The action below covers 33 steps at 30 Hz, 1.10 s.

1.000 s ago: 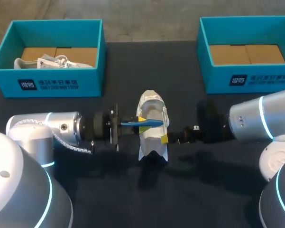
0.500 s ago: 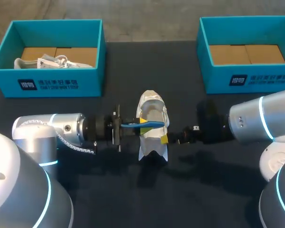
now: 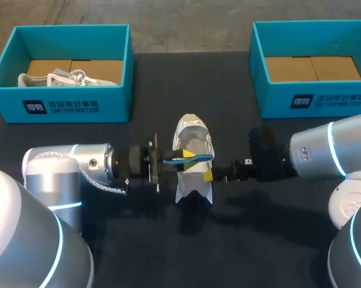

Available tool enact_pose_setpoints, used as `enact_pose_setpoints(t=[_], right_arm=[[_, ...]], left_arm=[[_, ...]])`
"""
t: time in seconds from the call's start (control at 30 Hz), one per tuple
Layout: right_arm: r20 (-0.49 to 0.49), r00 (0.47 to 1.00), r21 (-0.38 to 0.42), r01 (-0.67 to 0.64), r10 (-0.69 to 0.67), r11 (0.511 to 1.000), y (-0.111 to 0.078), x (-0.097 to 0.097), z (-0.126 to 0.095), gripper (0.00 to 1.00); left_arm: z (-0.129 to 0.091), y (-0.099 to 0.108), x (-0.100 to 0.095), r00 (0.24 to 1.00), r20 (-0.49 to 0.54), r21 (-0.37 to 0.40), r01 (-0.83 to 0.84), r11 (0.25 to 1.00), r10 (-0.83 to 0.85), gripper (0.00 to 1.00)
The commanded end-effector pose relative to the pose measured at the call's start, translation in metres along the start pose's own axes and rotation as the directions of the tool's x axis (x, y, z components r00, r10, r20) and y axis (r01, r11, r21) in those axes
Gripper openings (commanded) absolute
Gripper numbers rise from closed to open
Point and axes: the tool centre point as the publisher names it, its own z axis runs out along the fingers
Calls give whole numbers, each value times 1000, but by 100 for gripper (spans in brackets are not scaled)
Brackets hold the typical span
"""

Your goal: Take the shoe out of the shoebox, open the shoe tongue, remove and reinsert the insole, then place the shoe into the shoebox

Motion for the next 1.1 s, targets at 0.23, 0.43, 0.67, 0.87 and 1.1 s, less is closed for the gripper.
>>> enact_pose_setpoints(t=[0.23,0.43,0.67,0.87,1.1], right_arm=[[9,1000,0,-2,2,1000,0,3,2,100],[9,1000,0,-2,2,1000,0,3,2,100],[9,1000,0,-2,2,1000,0,3,2,100],[9,1000,0,-2,2,1000,0,3,2,100],[9,1000,0,-2,2,1000,0,3,2,100]], left_arm=[[-1,14,3,1000,13,-28,-3,1000,4,0],[-2,21,2,1000,7,-47,-19,999,19,0],[1,30,2,1000,1,-58,-20,998,20,0],[0,37,2,1000,5,-79,-10,997,11,0],[-3,44,-1,1000,8,-113,-7,994,7,0]])
